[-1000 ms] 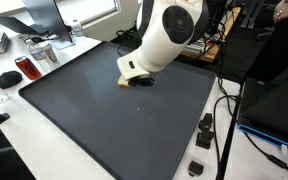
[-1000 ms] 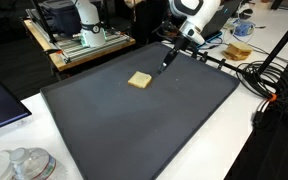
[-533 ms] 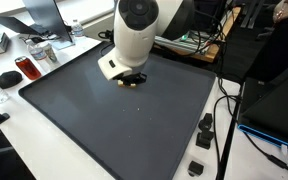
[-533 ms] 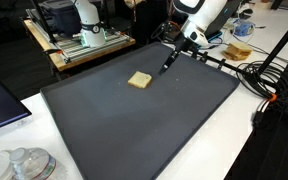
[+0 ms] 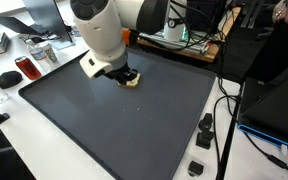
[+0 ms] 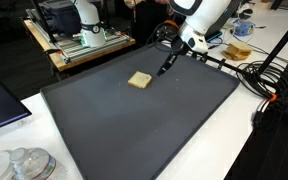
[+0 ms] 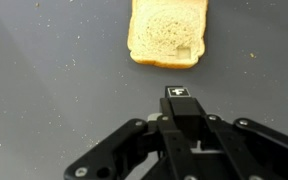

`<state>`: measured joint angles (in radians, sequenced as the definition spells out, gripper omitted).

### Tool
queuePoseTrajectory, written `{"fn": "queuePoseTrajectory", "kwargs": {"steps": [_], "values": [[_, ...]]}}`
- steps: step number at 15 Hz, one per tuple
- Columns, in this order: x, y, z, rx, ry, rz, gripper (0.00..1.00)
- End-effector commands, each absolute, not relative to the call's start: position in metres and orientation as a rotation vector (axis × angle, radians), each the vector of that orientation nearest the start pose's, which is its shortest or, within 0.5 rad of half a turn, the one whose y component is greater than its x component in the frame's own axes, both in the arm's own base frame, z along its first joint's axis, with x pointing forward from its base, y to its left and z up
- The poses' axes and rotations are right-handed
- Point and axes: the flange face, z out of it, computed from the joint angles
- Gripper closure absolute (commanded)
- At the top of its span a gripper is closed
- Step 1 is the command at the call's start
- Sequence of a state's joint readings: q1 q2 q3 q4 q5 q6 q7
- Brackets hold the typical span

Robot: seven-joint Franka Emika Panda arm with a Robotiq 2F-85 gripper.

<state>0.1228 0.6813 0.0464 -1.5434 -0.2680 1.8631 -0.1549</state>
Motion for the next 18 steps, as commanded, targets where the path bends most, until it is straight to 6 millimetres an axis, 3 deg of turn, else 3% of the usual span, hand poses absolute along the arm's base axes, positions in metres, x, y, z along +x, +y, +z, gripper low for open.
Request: {"fn": "queuePoseTrajectory", "kwargs": {"steps": [1, 11, 18], "values": [[0.669, 0.062, 0.236, -3.082, -0.7, 0.591, 0.94], [0.671, -0.02, 0.246, -2.863, -0.584, 0.348, 0.94], [0.648, -0.085, 0.242, -2.763, -0.514, 0.083, 0.94]]}}
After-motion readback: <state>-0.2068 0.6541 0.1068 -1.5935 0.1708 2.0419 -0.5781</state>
